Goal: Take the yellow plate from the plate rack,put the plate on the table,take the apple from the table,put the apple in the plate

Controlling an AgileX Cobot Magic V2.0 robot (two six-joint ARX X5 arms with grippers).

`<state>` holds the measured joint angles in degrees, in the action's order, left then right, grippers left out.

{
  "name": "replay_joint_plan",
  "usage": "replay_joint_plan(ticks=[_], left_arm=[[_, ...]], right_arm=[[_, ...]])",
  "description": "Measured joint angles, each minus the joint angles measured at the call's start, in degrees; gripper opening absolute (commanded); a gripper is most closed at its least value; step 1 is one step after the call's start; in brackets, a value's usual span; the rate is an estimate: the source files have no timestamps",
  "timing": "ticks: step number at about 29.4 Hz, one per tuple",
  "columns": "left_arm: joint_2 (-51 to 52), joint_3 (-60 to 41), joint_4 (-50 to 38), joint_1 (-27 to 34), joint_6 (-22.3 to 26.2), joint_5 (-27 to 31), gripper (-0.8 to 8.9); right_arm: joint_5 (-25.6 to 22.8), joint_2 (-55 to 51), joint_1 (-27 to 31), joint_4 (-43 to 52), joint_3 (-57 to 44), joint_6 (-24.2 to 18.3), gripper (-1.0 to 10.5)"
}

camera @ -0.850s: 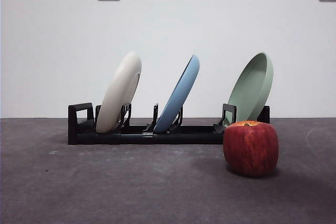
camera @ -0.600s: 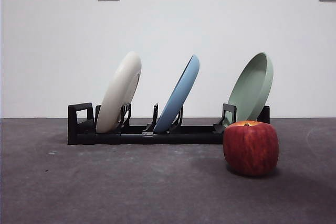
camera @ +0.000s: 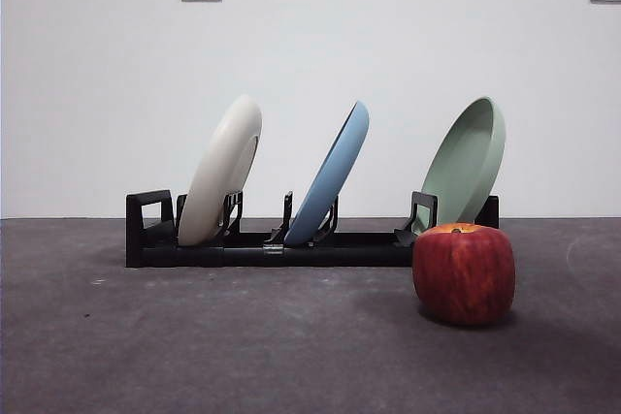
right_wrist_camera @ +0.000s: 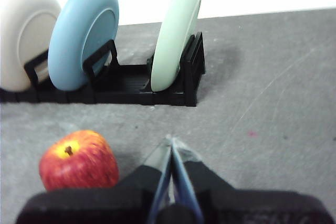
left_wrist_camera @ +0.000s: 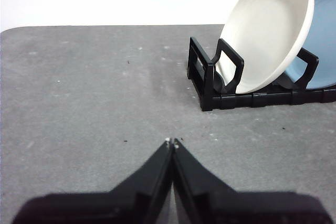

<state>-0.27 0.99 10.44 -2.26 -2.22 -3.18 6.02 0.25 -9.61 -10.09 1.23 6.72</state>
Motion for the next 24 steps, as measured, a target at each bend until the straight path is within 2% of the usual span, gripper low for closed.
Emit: replay_joint_plan(ticks=[5,11,16,24], left_arm=[[0.00,0.00,-0.13,0.00,-2.58,-0.04,-0.06],[-0.11,0.76,-1.97,0.00,-8.04,-0.28,-0.06],[-3.15,5.62,-1.77,0.00,-11.47,-0.28,-0.06],[-16.37,14.86,-1.51,0.00,-12.02,-2.80,-0.06]], right_arm=[[-0.02,0.00,0.00,0.00,0.00,8.59,-0.1],[0.00,1.99,0.00,-0.61,0.66,14.43,-0.1],[0.00,6.54,0.00,-0.48,5.18,15.93,-0.1],[0.02,18.49,0.00,-0.42,15.08,16.26,-0.1]])
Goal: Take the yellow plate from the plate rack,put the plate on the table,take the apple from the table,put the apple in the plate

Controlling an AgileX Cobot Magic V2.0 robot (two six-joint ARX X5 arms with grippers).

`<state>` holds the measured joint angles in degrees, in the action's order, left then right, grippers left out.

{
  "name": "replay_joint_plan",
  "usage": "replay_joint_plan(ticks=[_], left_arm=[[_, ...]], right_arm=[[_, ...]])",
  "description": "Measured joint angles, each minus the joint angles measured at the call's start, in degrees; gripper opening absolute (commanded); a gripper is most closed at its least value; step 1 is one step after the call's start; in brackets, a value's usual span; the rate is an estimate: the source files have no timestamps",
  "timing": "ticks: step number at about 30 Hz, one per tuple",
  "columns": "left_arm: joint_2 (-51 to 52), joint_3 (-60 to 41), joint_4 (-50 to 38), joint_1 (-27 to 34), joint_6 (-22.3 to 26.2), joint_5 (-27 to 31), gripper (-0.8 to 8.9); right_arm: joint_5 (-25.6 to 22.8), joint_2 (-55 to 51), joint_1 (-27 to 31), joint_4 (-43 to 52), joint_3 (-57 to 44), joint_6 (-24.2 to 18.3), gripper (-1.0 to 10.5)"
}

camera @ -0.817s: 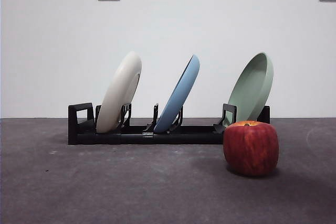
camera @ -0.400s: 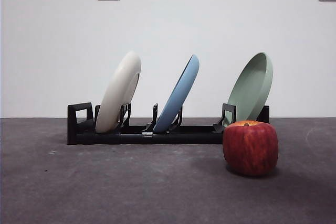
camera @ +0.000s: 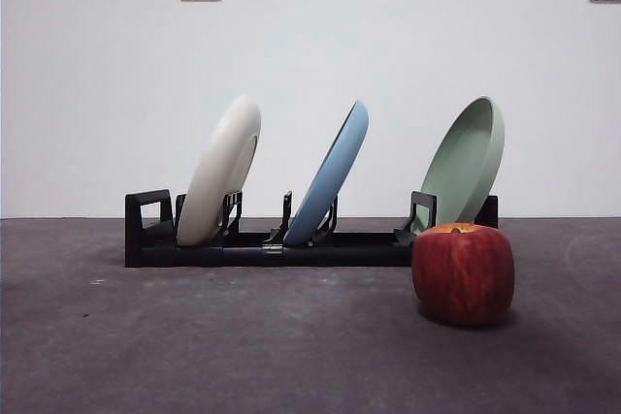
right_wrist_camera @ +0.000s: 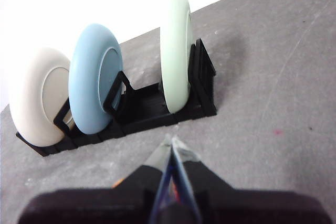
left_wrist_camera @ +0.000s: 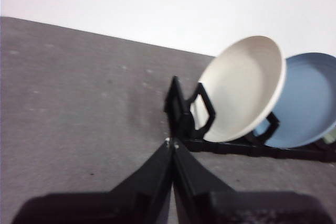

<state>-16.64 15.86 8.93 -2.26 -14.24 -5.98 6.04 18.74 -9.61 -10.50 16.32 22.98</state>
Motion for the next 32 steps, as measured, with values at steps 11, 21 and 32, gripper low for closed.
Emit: replay_joint_plan(ticks=[11,21,32], left_arm=[[-28.13,19.28,3.67,0.00,2.89,-10.84,-0.06],[-47.89,38.34,10.45,0.00,3.50,-19.71,0.03],[-69.11,61.00,16.92,-6.60,3.72,-21.55,2.81]], right_arm=[[7.52,20.44,0.00,-4.07,16.74,-3.98,-0.1],[12.44,35.93,0.15,-12.07,31.41,-10.16,0.0],[13.49,43.36,0.15,-13.57,38.01,-11.93,2.3]])
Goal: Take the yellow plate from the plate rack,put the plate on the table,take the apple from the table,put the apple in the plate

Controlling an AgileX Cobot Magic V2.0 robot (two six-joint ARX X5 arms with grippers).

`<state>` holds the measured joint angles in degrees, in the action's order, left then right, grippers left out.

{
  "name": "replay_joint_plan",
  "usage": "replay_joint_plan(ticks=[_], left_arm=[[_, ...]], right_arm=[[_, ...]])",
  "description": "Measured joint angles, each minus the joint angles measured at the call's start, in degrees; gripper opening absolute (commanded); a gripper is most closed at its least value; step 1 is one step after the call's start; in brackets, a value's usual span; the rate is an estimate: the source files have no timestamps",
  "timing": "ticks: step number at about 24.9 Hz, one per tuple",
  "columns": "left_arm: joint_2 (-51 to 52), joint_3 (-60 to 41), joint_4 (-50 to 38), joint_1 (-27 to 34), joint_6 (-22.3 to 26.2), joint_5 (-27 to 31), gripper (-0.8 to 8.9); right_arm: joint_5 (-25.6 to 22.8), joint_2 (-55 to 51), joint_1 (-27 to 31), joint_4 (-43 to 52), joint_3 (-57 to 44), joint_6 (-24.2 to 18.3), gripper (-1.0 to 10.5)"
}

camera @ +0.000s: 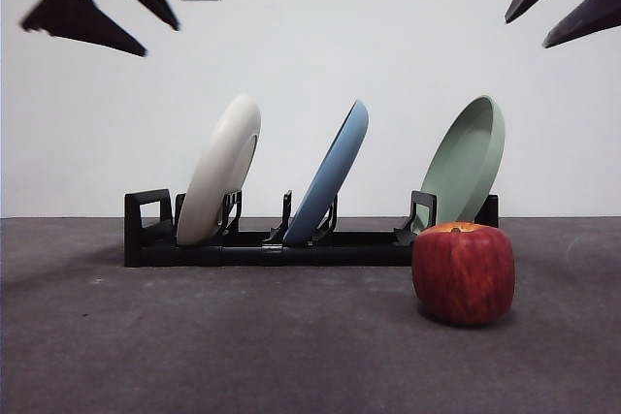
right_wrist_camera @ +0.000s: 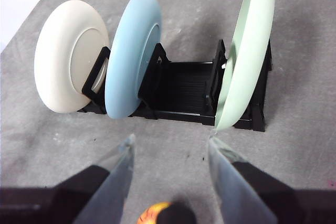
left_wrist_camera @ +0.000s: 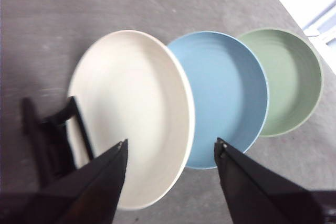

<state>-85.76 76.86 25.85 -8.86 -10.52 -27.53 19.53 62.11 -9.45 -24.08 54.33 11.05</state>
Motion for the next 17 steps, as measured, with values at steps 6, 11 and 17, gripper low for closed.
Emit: replay_joint_plan(ticks=[6,11,17], left_arm=[[-10.25,9.25,1.16,-4.46,-0.04,0.37,2.80],[-15.54,10.21,1.03,-6.36,-0.07,3.19,2.80],[-16.37,10.23,-0.17,-6.49,-0.09,3.39,1.72]], right_arm=[[0.00,0.02,0.00,0.00,0.00,-0.15,2.3],[0.00,0.02,0.00,-0.02,0.00,-0.15,2.2],[0.00,0.02,0.00,-0.42,0.00,-0.15,2.2]])
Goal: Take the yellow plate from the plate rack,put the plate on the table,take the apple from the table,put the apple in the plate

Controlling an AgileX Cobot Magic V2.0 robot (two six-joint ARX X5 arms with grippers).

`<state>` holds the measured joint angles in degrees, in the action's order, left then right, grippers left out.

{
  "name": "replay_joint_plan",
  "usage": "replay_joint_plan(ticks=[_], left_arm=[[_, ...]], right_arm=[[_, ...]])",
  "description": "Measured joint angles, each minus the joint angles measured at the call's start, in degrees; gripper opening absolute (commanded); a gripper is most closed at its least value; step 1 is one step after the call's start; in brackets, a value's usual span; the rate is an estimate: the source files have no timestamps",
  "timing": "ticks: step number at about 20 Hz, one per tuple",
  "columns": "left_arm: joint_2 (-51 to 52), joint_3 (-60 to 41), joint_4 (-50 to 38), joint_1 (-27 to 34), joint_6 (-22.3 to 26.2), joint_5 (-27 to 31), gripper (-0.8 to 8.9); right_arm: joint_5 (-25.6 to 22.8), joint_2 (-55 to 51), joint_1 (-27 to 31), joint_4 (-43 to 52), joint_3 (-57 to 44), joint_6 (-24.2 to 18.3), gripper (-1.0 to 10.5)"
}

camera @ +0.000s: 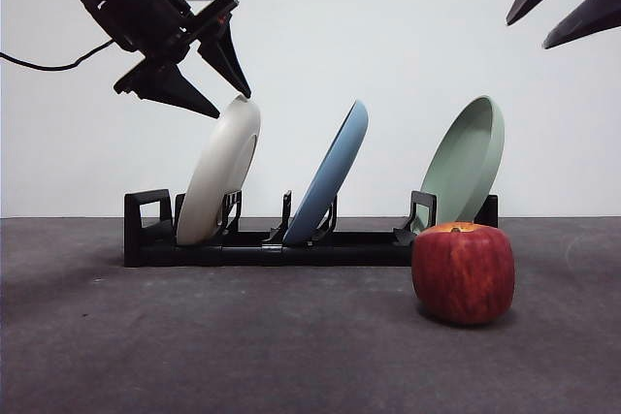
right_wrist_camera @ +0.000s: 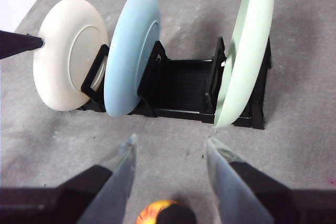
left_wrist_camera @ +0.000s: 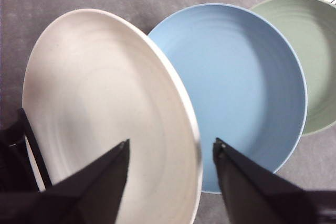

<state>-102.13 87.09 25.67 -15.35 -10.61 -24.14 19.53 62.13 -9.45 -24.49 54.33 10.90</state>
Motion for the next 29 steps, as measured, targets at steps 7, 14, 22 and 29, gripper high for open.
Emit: replay_joint_plan(ticks=[7,14,22,29], left_arm=[[-0.02,0.00,0.17,-1.97,0.04,-0.04,-0.08],[-0.02,0.55,2.01,-2.03,0.04,-1.84,-0.08],[7.10,11.34,15.54,-6.91,3.54,-2.80,-0.08],[19.43,12.79,33.18,-21.05,11.34,12.13,-0.08]], right_arm=[[0.00,0.00,0.00,-1.05,0.00,0.00,2.2],[-0.04,0.00,0.00,-2.54,0.00,0.00,2.2],[-0.07,0.00,0.00,-2.54,0.00,0.00,2.2],[-0.17,0.00,0.04,-2.54,0.00,0.00,2.2]])
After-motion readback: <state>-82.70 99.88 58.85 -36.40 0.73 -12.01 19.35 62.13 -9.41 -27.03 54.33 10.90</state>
